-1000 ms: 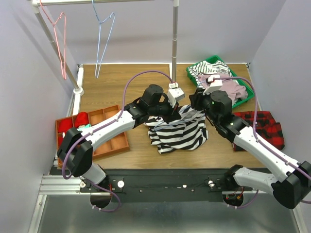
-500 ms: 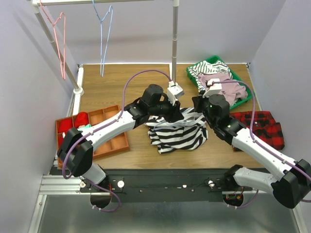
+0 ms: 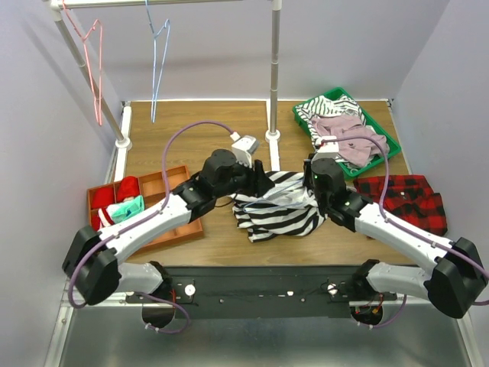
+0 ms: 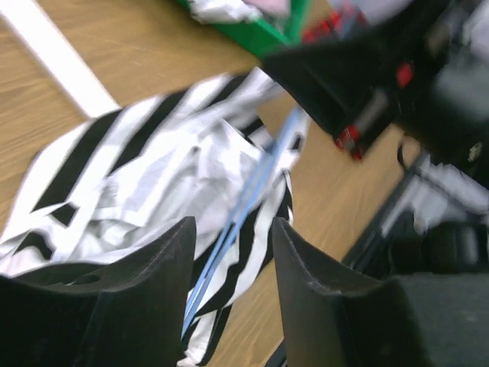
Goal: Place the tank top on the hanger
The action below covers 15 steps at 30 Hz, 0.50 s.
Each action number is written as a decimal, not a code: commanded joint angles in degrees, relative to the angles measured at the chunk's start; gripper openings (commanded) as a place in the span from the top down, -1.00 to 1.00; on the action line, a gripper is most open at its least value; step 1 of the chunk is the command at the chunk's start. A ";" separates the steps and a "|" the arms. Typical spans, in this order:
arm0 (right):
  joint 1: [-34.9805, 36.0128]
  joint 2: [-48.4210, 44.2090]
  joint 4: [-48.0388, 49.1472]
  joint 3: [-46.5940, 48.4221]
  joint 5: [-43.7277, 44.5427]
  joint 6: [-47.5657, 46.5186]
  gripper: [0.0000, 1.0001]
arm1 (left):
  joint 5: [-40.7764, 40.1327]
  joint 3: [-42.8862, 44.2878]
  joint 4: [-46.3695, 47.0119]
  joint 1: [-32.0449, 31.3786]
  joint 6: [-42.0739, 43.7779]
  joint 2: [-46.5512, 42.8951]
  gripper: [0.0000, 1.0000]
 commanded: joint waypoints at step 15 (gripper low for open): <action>3.12 1.92 1.50 -1.50 11.61 2.97 0.99 | -32.49 3.35 -17.89 7.64 -20.48 12.10 -0.13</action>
